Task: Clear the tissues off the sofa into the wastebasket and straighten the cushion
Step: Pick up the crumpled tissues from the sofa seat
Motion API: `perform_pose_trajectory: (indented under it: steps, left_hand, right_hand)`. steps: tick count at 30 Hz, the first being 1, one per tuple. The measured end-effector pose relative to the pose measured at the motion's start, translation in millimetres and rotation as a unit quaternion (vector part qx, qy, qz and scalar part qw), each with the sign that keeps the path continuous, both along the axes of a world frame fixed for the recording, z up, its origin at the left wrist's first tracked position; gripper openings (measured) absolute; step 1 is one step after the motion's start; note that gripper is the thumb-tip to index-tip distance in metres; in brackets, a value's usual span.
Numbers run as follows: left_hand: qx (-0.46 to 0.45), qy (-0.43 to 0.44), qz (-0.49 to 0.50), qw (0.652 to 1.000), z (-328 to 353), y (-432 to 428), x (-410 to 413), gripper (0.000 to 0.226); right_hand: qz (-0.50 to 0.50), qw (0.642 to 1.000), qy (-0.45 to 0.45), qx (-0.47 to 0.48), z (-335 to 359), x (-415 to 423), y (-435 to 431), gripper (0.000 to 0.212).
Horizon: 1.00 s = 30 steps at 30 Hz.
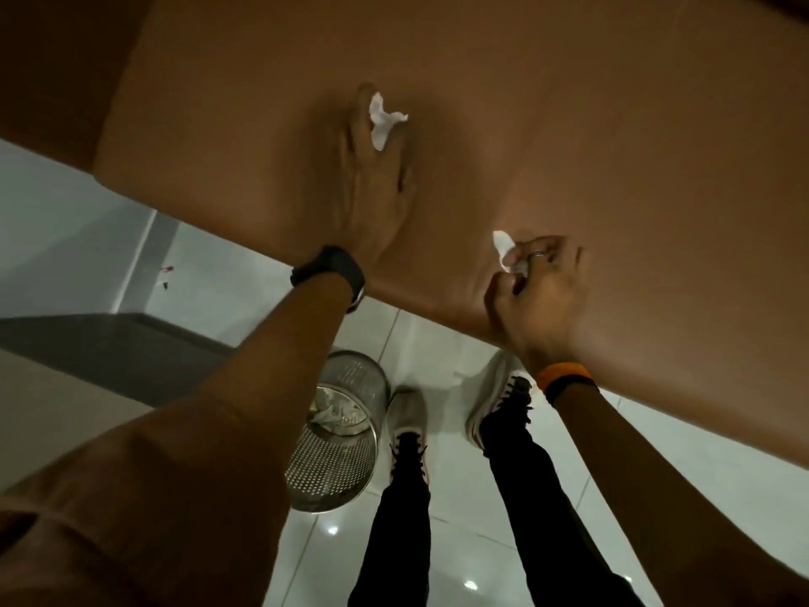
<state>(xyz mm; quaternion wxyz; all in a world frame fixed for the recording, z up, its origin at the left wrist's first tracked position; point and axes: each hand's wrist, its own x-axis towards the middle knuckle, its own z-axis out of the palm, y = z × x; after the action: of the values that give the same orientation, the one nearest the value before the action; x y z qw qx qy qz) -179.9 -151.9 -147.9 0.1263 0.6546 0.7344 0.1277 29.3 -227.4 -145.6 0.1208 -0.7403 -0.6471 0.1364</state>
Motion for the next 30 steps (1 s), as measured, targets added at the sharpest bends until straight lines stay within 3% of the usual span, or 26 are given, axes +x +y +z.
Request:
perform_pose_trajectory:
  steps: [4, 7, 10, 14, 19, 23, 28, 30]
  left_hand:
    - [-0.006, -0.045, 0.006, 0.999, -2, 18, 0, 0.027]
    - [-0.014, -0.137, 0.048, 0.989, 7, -8, -3, 0.018]
    - [-0.005, -0.179, 0.061, 0.982, 21, -74, -12, 0.015]
    - [-0.002, -0.23, 0.162, 0.96, 13, -191, -31, 0.012]
    - [-0.077, -0.295, 0.313, 0.899, -26, -312, -50, 0.016]
    - [-0.145, -0.359, 0.34, 0.857, -78, -355, -61, 0.019]
    - [-0.197, -0.336, 0.328, 0.861, -130, -375, -71, 0.041]
    - [-0.204, -0.322, 0.308, 0.872, -137, -380, -72, 0.054]
  right_hand:
    - [0.006, 0.996, 0.089, -0.005, 1, -11, 5, 0.015]
    - [0.032, 0.99, 0.138, -0.014, 9, -36, -1, 0.018]
    - [0.1, 0.98, 0.17, -0.037, 20, -73, -23, 0.018]
    - [0.194, 0.958, 0.185, -0.098, 18, -116, -82, 0.019]
    - [0.296, 0.916, 0.131, -0.236, -18, -145, -164, 0.017]
    - [0.369, 0.88, 0.083, -0.286, -68, -163, -207, 0.018]
    - [0.45, 0.839, -0.048, -0.303, -135, -177, -228, 0.047]
    - [0.451, 0.844, -0.058, -0.284, -146, -179, -232, 0.051]
